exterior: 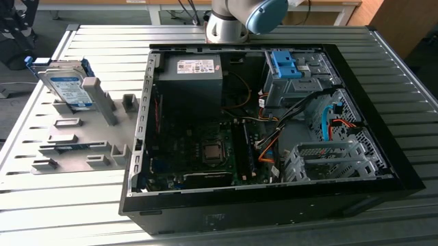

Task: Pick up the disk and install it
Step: 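Pick up the disk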

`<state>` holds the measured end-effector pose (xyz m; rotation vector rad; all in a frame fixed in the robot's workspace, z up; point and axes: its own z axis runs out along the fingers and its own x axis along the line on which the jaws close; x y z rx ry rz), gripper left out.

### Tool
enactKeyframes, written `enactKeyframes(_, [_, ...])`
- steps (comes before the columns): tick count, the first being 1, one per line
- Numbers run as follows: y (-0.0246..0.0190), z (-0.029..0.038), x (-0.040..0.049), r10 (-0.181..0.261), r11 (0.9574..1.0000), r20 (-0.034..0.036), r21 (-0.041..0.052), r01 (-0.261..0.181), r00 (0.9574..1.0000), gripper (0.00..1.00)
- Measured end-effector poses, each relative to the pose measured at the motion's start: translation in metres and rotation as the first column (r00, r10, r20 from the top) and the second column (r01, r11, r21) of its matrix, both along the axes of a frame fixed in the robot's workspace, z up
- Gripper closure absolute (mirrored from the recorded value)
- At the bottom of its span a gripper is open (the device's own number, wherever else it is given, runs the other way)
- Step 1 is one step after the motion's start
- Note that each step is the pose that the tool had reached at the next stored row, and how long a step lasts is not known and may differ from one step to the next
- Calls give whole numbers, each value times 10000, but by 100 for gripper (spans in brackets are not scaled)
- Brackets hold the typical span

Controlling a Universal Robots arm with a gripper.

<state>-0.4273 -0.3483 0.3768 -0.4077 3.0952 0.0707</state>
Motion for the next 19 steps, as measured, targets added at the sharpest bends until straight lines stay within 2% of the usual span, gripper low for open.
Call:
enactKeyframes(10, [0, 0, 0, 624, 9981, -1, 0, -624, 9981, 89])
enactKeyframes(19, [0, 0, 0, 1137, 9935, 0, 0, -1137, 9935, 89])
